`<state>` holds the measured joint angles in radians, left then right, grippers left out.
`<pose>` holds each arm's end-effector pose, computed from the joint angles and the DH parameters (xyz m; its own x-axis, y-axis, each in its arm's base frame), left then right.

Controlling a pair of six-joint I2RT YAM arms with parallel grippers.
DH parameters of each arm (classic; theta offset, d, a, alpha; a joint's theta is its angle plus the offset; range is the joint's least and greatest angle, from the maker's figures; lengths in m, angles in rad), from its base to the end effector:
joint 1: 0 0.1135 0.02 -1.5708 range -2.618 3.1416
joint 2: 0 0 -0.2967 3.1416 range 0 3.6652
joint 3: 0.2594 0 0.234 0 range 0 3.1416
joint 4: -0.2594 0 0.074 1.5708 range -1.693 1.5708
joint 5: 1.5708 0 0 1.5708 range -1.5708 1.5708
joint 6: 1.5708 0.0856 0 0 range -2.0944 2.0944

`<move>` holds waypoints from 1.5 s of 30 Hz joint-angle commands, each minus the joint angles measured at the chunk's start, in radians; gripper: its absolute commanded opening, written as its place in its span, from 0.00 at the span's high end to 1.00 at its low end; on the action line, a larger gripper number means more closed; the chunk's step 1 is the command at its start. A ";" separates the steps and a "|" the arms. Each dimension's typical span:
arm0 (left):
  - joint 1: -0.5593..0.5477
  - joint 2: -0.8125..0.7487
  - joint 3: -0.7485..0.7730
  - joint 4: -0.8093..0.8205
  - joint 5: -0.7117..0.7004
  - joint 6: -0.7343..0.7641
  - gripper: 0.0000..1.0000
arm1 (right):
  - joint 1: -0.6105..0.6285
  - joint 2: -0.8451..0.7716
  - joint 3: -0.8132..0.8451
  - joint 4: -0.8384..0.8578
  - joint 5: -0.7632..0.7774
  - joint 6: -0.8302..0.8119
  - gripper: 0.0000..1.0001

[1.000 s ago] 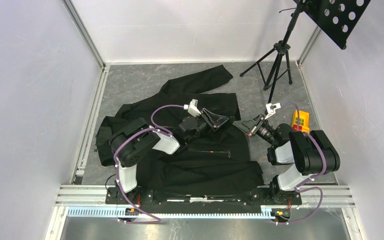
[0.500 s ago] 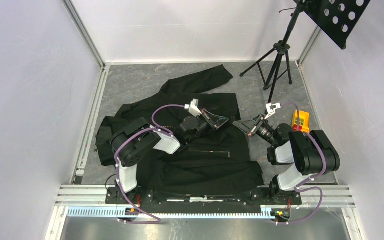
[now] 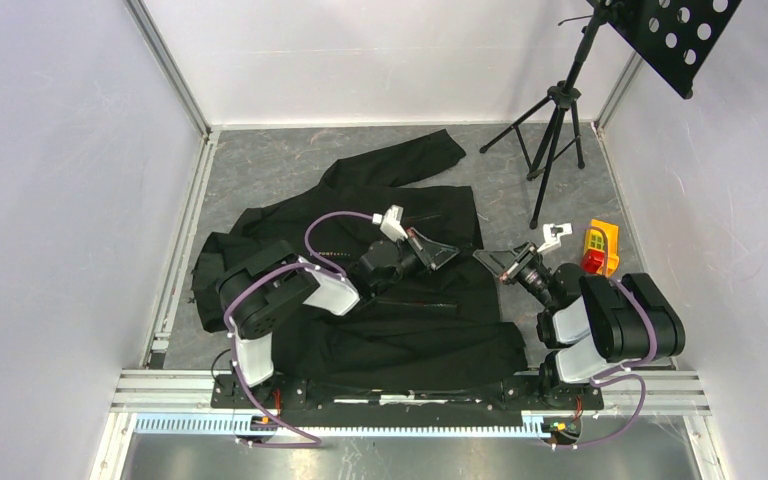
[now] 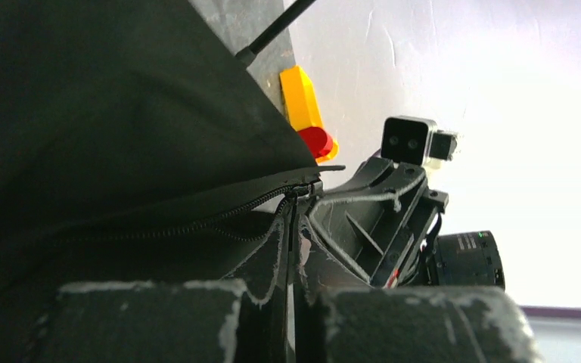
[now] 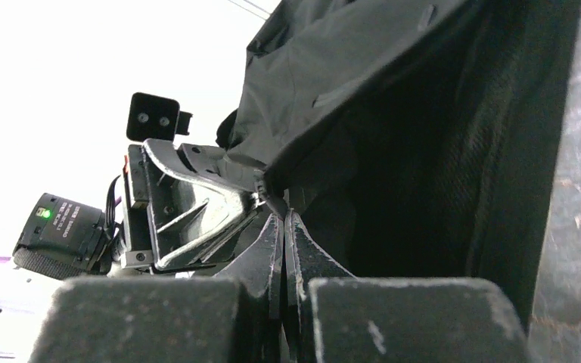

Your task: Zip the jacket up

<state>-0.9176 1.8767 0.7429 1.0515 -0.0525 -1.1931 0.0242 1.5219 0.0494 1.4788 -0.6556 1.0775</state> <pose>0.2578 -0.3295 0.2038 -0.7260 -0.5786 -0.3715 0.2343 0.2998 -0.9248 0.2279 0.0577 0.1916 -0.5507 0.6851 -0.4769 -0.3032 0.3681 0.8789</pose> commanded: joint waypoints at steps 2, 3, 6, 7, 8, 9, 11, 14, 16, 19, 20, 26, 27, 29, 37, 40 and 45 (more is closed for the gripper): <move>-0.001 -0.069 -0.099 0.013 -0.070 0.082 0.98 | -0.017 0.001 -0.045 0.478 0.130 0.008 1.00; -0.001 -0.070 -0.101 0.002 -0.066 0.081 0.98 | -0.017 0.000 -0.043 0.479 0.130 0.007 1.00; -0.001 -0.044 -0.077 0.015 -0.021 0.067 0.98 | -0.012 -0.011 -0.024 0.478 0.071 0.004 1.00; -0.002 -0.030 -0.071 0.043 -0.006 0.058 0.98 | -0.012 -0.019 -0.029 0.478 0.069 0.000 1.00; -0.002 -0.022 -0.069 0.059 0.000 0.047 0.98 | -0.013 -0.029 -0.038 0.474 0.074 -0.009 1.00; -0.002 -0.023 -0.075 0.063 -0.005 0.043 0.98 | -0.015 -0.034 -0.044 0.467 0.078 -0.015 1.00; -0.001 -0.053 -0.106 0.050 -0.030 0.054 0.98 | -0.017 -0.029 -0.044 0.470 0.069 -0.013 0.99; 0.003 -0.160 -0.111 -0.184 -0.090 0.180 0.98 | -0.060 -0.040 -0.044 0.470 0.074 0.002 1.00; 0.002 -0.256 -0.088 -0.405 -0.155 0.292 0.98 | -0.074 -0.079 -0.044 0.393 0.110 -0.012 1.00; 0.016 -0.384 -0.098 -0.615 -0.234 0.355 0.98 | -0.082 -0.159 -0.044 0.129 0.187 -0.094 1.00; 0.023 -0.416 -0.096 -0.686 -0.244 0.371 0.98 | -0.083 -0.193 -0.043 0.043 0.219 -0.128 1.00; 0.108 -0.636 -0.090 -1.121 -0.211 0.417 0.98 | -0.087 -0.338 -0.004 -0.388 0.382 -0.293 1.00; 0.127 -0.688 -0.086 -1.204 -0.218 0.415 0.98 | -0.087 -0.355 0.001 -0.435 0.410 -0.325 1.00; 0.175 -0.792 -0.083 -1.346 -0.236 0.417 0.98 | -0.089 -0.377 0.011 -0.505 0.452 -0.380 1.00; 0.497 -1.021 -0.039 -1.682 -0.261 0.452 0.98 | -0.116 -0.363 0.038 -0.562 0.485 -0.489 1.00; 0.601 -0.995 -0.006 -1.733 -0.334 0.492 0.98 | -0.125 -0.335 0.040 -0.546 0.473 -0.487 1.00; 0.797 -0.971 0.006 -1.749 -0.562 0.562 0.98 | -0.141 -0.269 0.035 -0.485 0.436 -0.462 1.00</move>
<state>-0.2523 0.9031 0.7059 -0.6296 -0.3496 -0.7410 -0.0898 1.2133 0.0643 0.9253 -0.2642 0.6415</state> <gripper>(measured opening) 0.037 0.010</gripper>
